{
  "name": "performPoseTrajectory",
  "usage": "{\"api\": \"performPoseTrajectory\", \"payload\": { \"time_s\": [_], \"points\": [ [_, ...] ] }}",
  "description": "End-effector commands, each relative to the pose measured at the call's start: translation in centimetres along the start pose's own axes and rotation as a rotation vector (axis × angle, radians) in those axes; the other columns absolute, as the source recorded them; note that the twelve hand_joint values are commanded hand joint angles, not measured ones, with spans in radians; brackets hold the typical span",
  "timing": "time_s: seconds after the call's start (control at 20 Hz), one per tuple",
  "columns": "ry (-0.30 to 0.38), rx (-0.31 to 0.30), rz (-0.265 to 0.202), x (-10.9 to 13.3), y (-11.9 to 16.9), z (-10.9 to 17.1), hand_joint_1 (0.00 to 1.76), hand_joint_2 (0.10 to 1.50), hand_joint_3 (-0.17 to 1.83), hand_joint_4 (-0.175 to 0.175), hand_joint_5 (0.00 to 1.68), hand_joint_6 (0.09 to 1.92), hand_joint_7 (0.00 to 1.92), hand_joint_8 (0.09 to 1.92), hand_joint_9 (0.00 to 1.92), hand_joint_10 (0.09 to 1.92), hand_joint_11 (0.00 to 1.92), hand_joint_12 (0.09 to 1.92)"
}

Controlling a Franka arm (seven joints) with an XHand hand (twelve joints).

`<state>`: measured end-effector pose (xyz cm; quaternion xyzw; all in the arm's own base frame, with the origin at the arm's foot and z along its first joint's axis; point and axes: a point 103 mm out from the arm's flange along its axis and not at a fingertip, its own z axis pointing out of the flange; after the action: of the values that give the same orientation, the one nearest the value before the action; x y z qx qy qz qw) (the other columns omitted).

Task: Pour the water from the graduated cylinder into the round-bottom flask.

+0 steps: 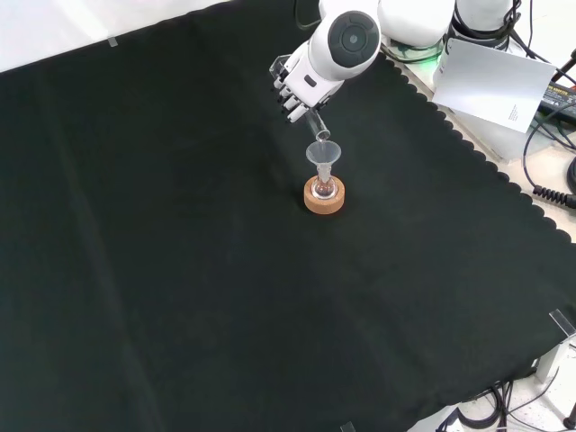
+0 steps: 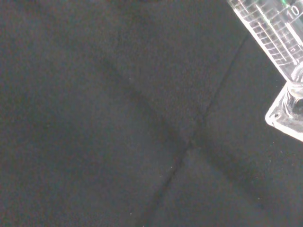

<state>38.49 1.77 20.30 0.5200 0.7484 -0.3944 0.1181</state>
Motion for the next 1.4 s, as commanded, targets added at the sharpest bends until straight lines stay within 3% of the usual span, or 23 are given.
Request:
{"api": "performPoseTrajectory", "payload": {
  "time_s": [0.05,1.4],
  "points": [
    [-0.013,0.009,0.001,-0.19,0.02,-0.10,1.09,1.15,0.00,-0.061,0.92,1.10,1.20,0.41,1.42,0.09,1.33,0.70],
    [-0.017,0.017,0.004,0.00,0.13,-0.45,1.09,1.15,0.00,-0.058,0.93,1.10,1.20,0.41,1.42,0.09,1.32,0.70]
  ]
}}
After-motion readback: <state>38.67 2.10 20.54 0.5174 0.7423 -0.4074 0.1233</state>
